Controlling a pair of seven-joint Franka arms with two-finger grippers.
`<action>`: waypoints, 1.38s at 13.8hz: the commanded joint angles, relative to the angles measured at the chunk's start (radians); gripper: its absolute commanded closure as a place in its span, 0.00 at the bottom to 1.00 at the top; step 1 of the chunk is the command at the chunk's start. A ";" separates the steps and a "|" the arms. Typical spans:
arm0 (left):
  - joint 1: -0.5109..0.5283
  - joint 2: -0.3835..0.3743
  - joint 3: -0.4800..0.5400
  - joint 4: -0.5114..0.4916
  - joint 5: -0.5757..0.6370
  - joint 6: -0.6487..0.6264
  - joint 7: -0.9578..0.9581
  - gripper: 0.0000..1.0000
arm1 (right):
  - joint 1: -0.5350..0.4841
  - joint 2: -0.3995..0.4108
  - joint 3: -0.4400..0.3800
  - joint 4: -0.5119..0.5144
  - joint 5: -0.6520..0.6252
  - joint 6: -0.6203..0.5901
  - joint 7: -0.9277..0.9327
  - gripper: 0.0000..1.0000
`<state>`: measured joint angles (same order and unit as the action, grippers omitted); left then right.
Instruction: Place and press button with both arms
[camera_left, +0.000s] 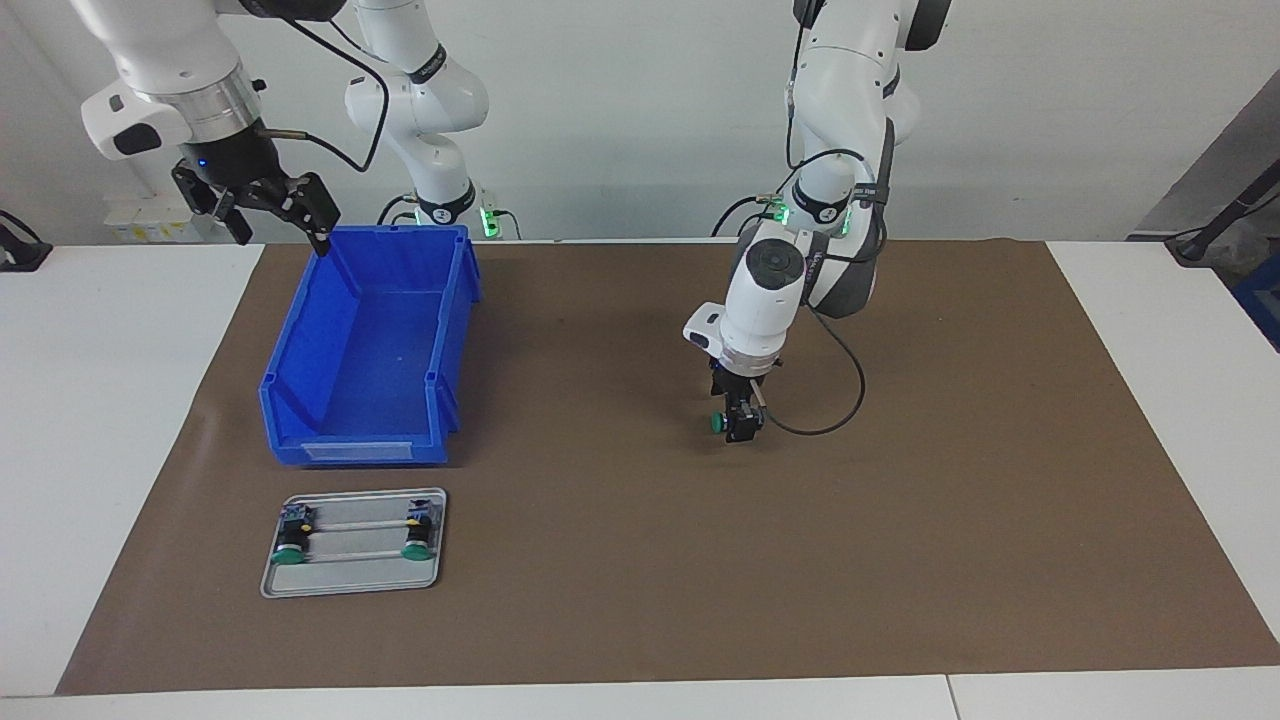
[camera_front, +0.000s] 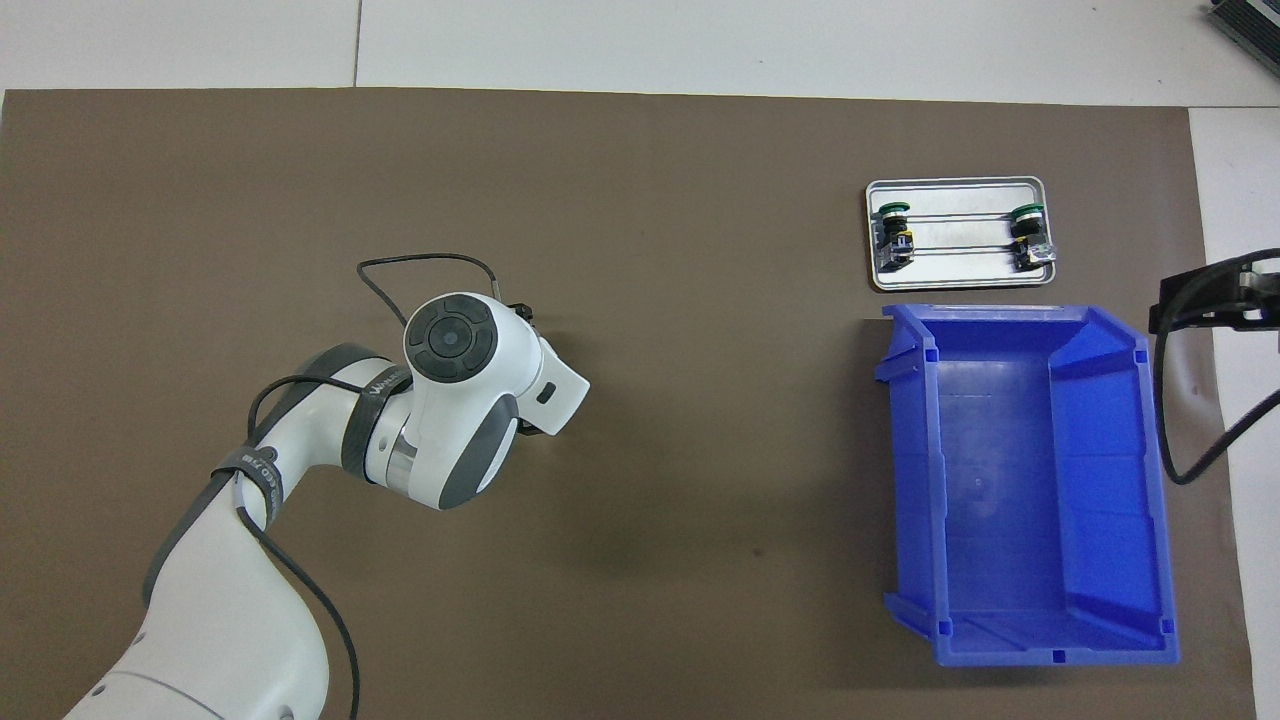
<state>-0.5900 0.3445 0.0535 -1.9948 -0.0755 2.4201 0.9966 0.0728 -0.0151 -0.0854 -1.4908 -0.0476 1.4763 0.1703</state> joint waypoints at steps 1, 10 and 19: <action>-0.025 -0.009 0.019 -0.038 -0.010 0.045 0.014 0.05 | -0.016 -0.005 0.007 -0.016 0.005 0.024 -0.017 0.00; -0.034 -0.005 0.020 -0.061 -0.010 0.111 0.019 0.36 | -0.022 -0.008 0.006 -0.023 0.005 0.029 -0.018 0.00; -0.019 -0.005 0.020 -0.059 -0.009 0.120 0.089 0.76 | -0.019 -0.014 0.006 -0.042 0.005 0.062 -0.015 0.00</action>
<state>-0.6015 0.3408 0.0566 -2.0323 -0.0755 2.5128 1.0531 0.0635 -0.0145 -0.0854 -1.5091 -0.0476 1.5143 0.1703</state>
